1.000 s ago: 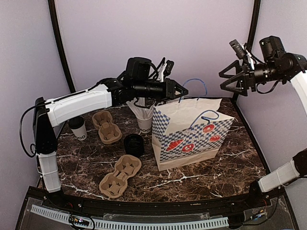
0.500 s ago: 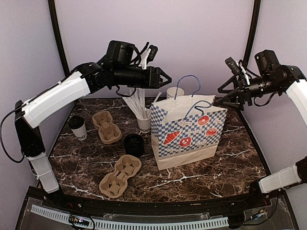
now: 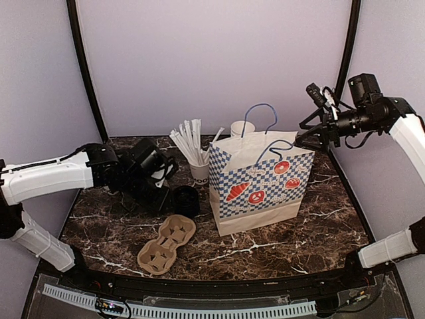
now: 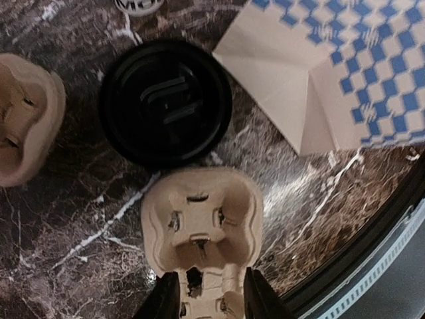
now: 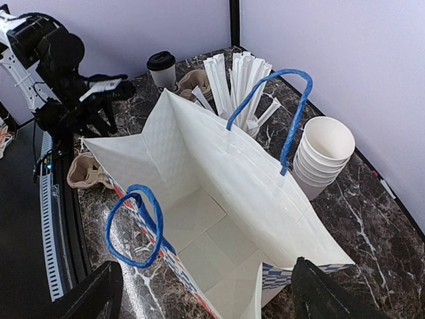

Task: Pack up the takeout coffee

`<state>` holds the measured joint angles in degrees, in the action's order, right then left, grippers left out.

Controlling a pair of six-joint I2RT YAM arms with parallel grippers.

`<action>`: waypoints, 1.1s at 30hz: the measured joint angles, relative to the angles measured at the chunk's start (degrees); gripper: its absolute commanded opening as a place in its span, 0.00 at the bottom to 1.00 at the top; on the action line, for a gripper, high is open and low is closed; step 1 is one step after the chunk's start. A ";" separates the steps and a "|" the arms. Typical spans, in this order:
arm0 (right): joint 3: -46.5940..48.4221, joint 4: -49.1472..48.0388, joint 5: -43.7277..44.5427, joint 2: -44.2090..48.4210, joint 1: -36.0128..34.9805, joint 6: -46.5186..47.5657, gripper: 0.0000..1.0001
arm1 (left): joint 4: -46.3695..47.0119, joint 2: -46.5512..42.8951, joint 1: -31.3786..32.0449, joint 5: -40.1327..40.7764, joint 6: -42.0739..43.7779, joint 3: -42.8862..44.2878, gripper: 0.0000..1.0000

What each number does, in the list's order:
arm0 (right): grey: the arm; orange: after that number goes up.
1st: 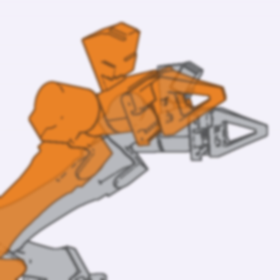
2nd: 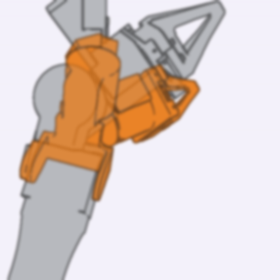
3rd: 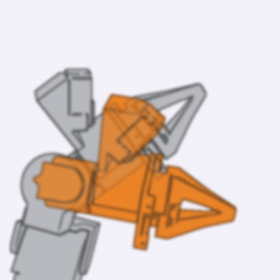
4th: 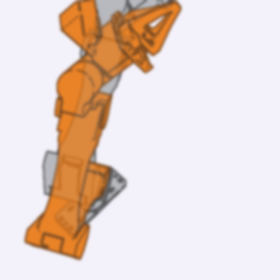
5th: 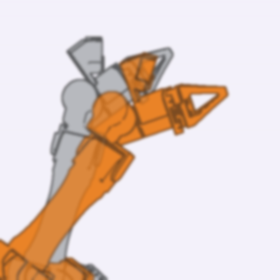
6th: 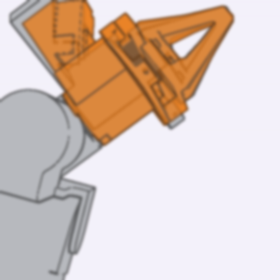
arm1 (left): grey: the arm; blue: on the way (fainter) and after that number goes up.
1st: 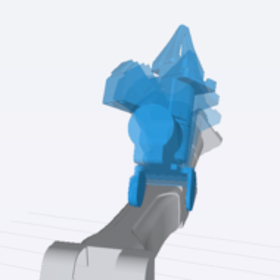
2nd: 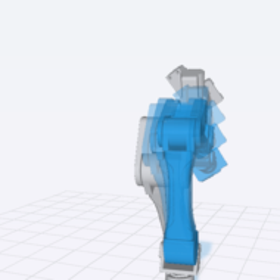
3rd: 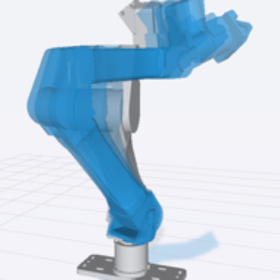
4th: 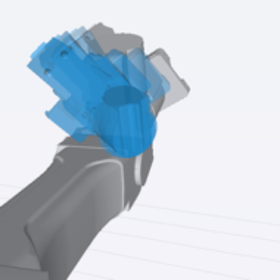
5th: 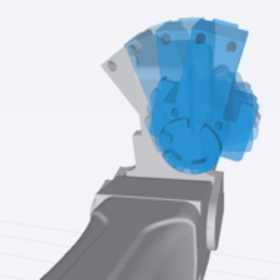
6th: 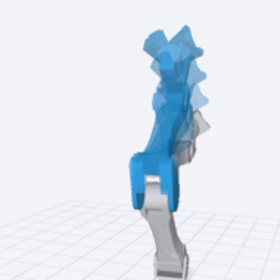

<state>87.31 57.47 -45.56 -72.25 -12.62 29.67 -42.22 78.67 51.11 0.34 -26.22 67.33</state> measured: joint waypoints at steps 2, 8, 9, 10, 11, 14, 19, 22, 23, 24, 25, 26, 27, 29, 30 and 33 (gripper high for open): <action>-0.24 -0.74 0.44 -0.31 0.00 -0.37 0.89 | -0.59 1.18 1.66 0.79 -0.72 -3.08 0.32; -1.62 -1.73 1.90 -0.28 0.00 -1.16 0.88 | -0.72 7.39 4.22 2.34 -1.77 -3.98 0.28; -1.92 -1.92 2.19 -0.17 0.00 -1.29 0.88 | -0.68 8.63 4.44 2.36 -1.92 -3.98 0.29; -2.19 -1.97 2.47 0.00 0.00 -1.38 0.88 | -0.66 9.81 4.61 2.32 -2.14 -3.98 0.32; -2.43 -2.05 2.82 0.24 0.00 -1.51 0.88 | -0.61 10.88 4.68 2.29 -2.34 -3.98 0.33; -2.91 -2.21 3.50 1.18 0.00 -1.64 0.88 | -0.61 12.81 4.96 2.27 -3.04 -3.98 0.41; -3.21 -2.32 3.85 2.14 0.00 -1.73 0.88 | -0.70 13.14 5.88 1.79 -4.55 -3.98 0.45; -3.23 -2.45 3.82 1.99 0.00 -1.73 0.88 | -0.85 13.14 6.93 1.38 -5.55 -3.98 0.45; -3.23 -2.58 3.82 1.95 0.00 -1.73 0.88 | -1.05 13.14 7.32 1.14 -5.90 -3.98 0.44; -3.23 -2.67 3.80 1.90 0.00 -1.73 0.88 | -1.22 13.14 7.52 1.01 -6.16 -3.98 0.44; -3.23 -2.73 3.78 1.86 0.00 -1.73 0.88 | -1.40 13.14 7.74 0.94 -6.51 -3.98 0.43; -3.23 -2.80 3.76 1.77 0.00 -1.73 0.88 | -1.57 13.18 7.98 0.90 -6.88 -3.98 0.42; -3.26 -2.95 3.67 1.68 0.00 -1.73 0.88 | -1.84 13.29 8.13 0.94 -7.26 -3.98 0.41; -3.45 -3.26 3.54 1.62 0.00 -1.73 0.88 | -2.99 13.94 8.26 1.36 -7.85 -3.98 0.40; -3.67 -3.41 3.43 1.62 0.00 -1.70 0.88 | -3.30 14.19 8.26 1.51 -7.98 -3.98 0.40; -4.24 -3.54 3.41 1.62 0.00 -1.70 0.88 | -4.66 15.80 8.26 1.66 -8.68 -3.98 0.38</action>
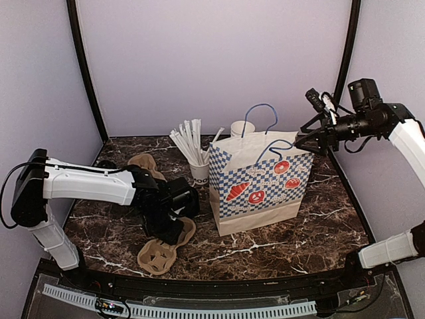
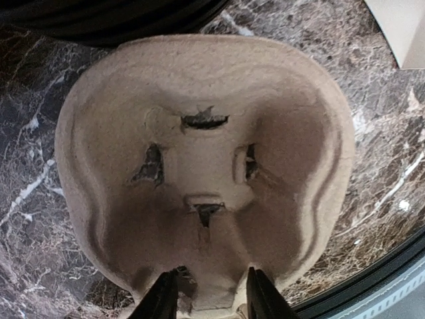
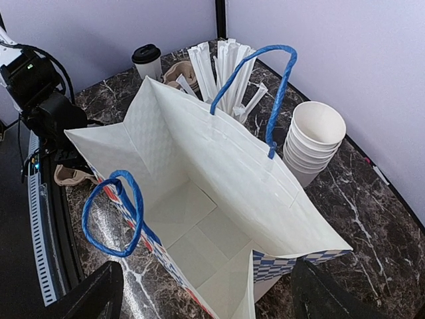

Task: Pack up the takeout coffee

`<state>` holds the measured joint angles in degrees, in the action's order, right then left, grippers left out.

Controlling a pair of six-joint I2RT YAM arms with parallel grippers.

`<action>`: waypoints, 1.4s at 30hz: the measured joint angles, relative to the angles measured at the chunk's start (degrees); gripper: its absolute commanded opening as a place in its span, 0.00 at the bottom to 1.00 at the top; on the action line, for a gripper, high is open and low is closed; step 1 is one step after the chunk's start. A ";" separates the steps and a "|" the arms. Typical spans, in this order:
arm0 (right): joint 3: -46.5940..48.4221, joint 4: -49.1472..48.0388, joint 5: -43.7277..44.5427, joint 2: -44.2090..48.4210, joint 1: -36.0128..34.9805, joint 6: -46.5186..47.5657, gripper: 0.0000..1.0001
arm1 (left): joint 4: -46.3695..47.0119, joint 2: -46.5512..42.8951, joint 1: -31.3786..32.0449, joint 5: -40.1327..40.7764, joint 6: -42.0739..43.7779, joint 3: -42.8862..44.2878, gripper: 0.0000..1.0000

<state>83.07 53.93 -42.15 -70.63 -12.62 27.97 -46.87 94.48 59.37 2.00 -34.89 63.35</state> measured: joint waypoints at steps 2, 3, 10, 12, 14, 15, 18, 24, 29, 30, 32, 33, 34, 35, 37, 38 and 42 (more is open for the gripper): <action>-0.35 -0.09 -0.02 0.02 0.00 0.02 0.88 | -0.57 0.83 -0.02 -0.02 -0.31 0.00 0.38; -0.59 -0.15 0.00 0.02 0.00 0.02 0.88 | -0.83 1.11 0.00 -0.04 -0.37 0.00 0.36; -1.36 -0.37 0.00 0.04 0.00 0.02 0.88 | -1.14 1.40 0.00 -0.79 -0.72 0.00 0.27; -1.36 -0.39 0.00 0.04 0.00 0.04 0.88 | -1.29 1.42 0.00 -0.87 -0.76 0.04 0.25; -1.36 -0.35 0.00 0.09 0.00 0.09 0.88 | -1.86 1.42 0.00 -0.85 -0.79 0.39 0.24; -1.36 -0.33 0.00 0.09 0.00 0.22 0.88 | -2.43 1.38 0.00 -0.79 -0.79 0.76 0.24; -1.20 0.13 0.00 0.11 0.00 0.61 0.88 | -5.62 0.74 0.00 -0.33 -0.68 3.08 0.24; 1.97 2.73 -0.68 0.39 0.00 2.75 0.89 | -11.34 -5.79 0.00 -0.28 0.61 12.13 0.25; 3.08 4.15 -1.90 1.53 -0.13 5.16 0.89 | -13.51 -11.13 -0.48 -0.61 2.58 23.08 0.25; 3.37 4.61 -1.92 1.51 -0.44 5.81 0.89 | -14.05 -11.37 -0.68 -0.72 3.26 25.62 0.25; 4.04 5.68 -1.40 1.01 -1.55 7.28 0.89 | -14.95 -11.08 -1.16 -0.81 4.68 30.73 0.25; 4.50 6.43 -0.94 0.57 -2.73 8.09 0.89 | -15.56 -10.45 -1.46 -0.87 5.49 33.88 0.25; 4.92 6.99 -0.13 0.02 -4.31 8.87 0.89 | -16.02 -9.68 -1.77 -0.94 6.38 37.13 0.25; 5.22 7.56 0.42 -0.42 -5.68 9.49 0.89 | -16.37 -8.72 -2.10 -0.94 7.28 40.57 0.25; 5.55 8.46 2.69 -1.46 -9.07 10.80 0.89 | -16.76 -6.40 -2.80 -1.33 9.16 47.56 0.25; 5.62 8.76 3.82 -1.95 -10.38 11.21 0.89 | -16.79 -5.42 -3.10 -1.62 10.03 50.29 0.25; 6.32 8.87 7.93 -4.11 -14.03 11.91 0.88 | -16.22 0.11 -4.81 -4.17 14.05 62.64 0.25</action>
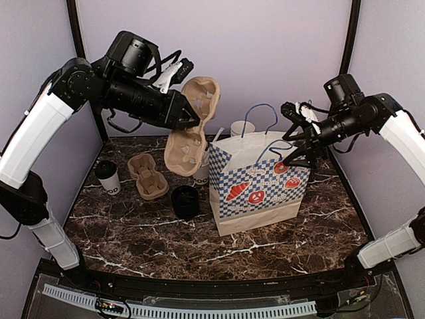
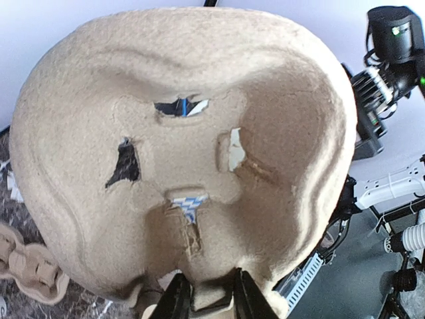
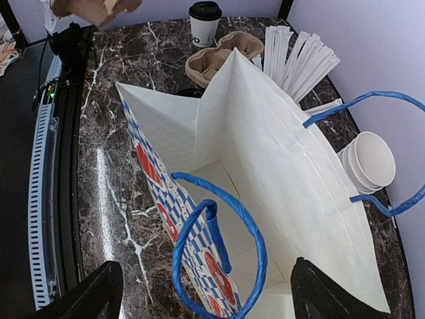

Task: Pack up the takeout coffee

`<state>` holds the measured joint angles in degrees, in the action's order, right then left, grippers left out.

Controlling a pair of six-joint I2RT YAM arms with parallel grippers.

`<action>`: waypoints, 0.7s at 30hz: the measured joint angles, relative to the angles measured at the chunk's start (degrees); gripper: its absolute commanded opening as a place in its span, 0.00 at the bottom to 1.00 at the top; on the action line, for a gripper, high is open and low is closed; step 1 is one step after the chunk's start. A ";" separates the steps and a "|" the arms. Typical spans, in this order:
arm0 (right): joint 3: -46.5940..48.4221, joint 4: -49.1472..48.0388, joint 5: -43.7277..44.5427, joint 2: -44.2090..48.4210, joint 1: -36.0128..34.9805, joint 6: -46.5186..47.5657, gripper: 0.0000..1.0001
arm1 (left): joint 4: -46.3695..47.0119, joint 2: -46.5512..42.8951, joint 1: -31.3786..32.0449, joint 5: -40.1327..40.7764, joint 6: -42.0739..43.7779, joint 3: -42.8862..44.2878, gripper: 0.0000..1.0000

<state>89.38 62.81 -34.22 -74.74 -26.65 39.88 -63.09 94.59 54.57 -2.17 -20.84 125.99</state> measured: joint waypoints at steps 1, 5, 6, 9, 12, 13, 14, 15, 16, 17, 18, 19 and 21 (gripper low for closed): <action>0.33 -0.17 1.29 -0.59 -0.81 0.13 0.88 | 0.48 1.29 -0.55 -0.85 1.05 2.43 0.24; 1.36 -0.74 6.43 -3.04 -5.53 0.72 0.83 | 4.66 4.68 -3.04 -5.22 3.82 6.71 0.24; 1.44 -0.81 7.32 -3.50 -6.43 1.01 0.81 | 5.66 5.16 -3.48 -6.19 4.22 6.86 0.24; 1.90 -0.81 10.10 -5.33 -9.31 1.84 0.67 | 9.40 6.34 -4.76 -9.20 5.33 6.88 0.24; 2.36 -0.52 12.46 -7.19 -11.85 2.23 0.47 | 12.41 6.67 -5.05 -11.04 5.95 6.88 0.24; 2.49 -0.33 13.09 -7.74 -12.70 2.21 0.35 | 13.33 6.67 -5.05 -11.52 6.14 6.88 0.24; 2.64 -0.15 13.60 -8.17 -13.57 2.23 0.24 | 14.21 6.67 -5.05 -11.96 6.32 6.99 0.23; 2.78 0.09 13.94 -8.57 -14.38 2.43 0.15 | 14.93 6.67 -5.05 -12.17 6.54 7.04 0.23; 3.04 0.33 14.14 -8.81 -14.99 2.71 0.10 | 15.52 6.67 -5.05 -12.28 6.73 7.06 0.23; 3.54 0.74 14.36 -9.09 -15.72 2.64 0.05 | 15.89 6.67 -5.03 -12.35 6.91 7.06 0.23; 4.07 1.05 14.49 -9.33 -16.35 2.82 0.02 | 16.13 6.67 -5.03 -12.35 7.02 7.06 0.23; 4.76 1.51 14.51 -9.55 -17.03 2.80 0.00 | 16.37 6.67 -5.03 -12.35 7.19 7.06 0.23; 6.36 2.45 14.34 -9.84 -18.47 3.15 0.00 | 16.63 6.62 -5.03 -12.22 7.48 7.06 0.23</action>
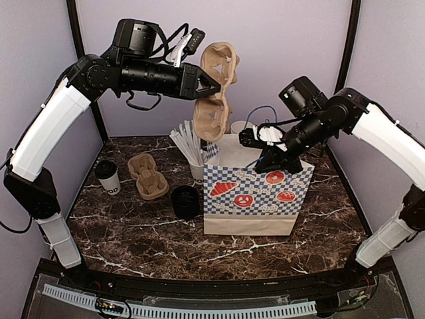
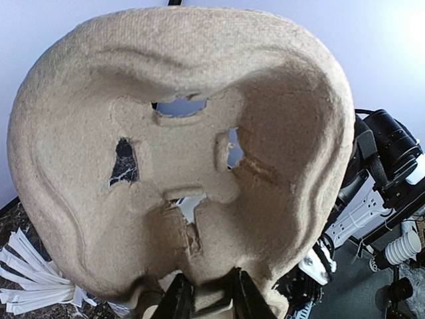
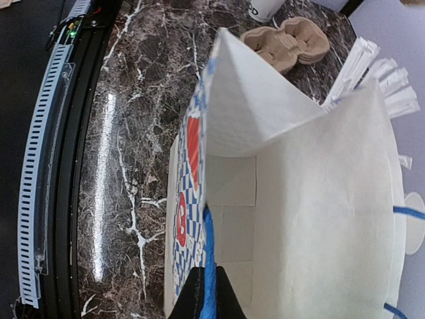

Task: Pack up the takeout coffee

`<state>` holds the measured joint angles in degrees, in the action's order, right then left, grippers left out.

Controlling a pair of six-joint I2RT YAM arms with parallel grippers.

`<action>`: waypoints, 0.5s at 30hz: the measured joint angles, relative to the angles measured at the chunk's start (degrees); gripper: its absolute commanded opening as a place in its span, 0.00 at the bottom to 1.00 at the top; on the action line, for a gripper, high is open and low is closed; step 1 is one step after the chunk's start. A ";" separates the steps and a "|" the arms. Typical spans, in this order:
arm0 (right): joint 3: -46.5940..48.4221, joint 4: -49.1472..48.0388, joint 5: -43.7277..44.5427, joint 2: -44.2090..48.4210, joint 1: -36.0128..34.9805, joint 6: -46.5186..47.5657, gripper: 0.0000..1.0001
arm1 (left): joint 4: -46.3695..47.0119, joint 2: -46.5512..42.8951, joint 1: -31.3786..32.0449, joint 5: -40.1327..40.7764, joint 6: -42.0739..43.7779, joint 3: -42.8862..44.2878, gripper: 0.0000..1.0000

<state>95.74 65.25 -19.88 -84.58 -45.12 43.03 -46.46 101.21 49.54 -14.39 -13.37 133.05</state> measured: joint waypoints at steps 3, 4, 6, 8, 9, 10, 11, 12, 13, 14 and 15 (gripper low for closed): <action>2.49 1.95 -0.63 -0.48 -1.97 0.26 0.00 | 0.15 -0.26 0.00 0.17 0.57 -0.04 0.23; 3.28 2.58 -0.85 -0.68 -2.71 0.31 0.00 | 0.17 -0.44 0.00 0.28 0.74 -0.11 0.23; 4.13 3.54 -1.16 -0.90 -4.28 0.44 0.00 | 0.39 -0.90 0.00 0.33 0.94 -0.48 0.23; 4.24 4.33 -1.38 -0.94 -5.90 0.44 0.00 | 0.70 -1.31 -0.02 0.31 1.03 -0.85 0.23; 4.24 4.79 -1.55 -1.01 -6.91 0.44 0.00 | 0.81 -1.53 -0.04 0.26 1.05 -1.07 0.23; 4.24 5.14 -1.75 -1.07 -7.23 0.42 0.00 | 1.01 -1.73 -0.04 0.13 1.05 -1.36 0.23; 4.24 5.38 -1.86 -1.16 -8.57 0.42 0.00 | 1.25 -1.86 -0.04 -0.09 1.05 -1.68 0.23; 4.24 5.53 -1.92 -1.20 -9.22 0.39 0.00 | 1.57 -1.97 -0.04 -0.39 1.05 -2.01 0.23; 4.24 5.62 -1.95 -1.33 -10.03 0.37 0.02 | 2.01 -2.03 -0.04 -1.09 1.03 -2.47 0.23; 4.26 5.62 -1.97 -1.53 -10.78 0.28 0.17 | 2.40 -2.08 -0.09 -1.86 1.03 -3.02 0.22; 4.37 5.64 -1.95 -1.79 -11.41 0.17 0.35 | 2.73 -2.08 -0.13 -2.80 1.03 -3.56 0.22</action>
<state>100.12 70.89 -21.82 -86.37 -56.53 43.20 -43.72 99.13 49.41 -17.19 -12.34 129.49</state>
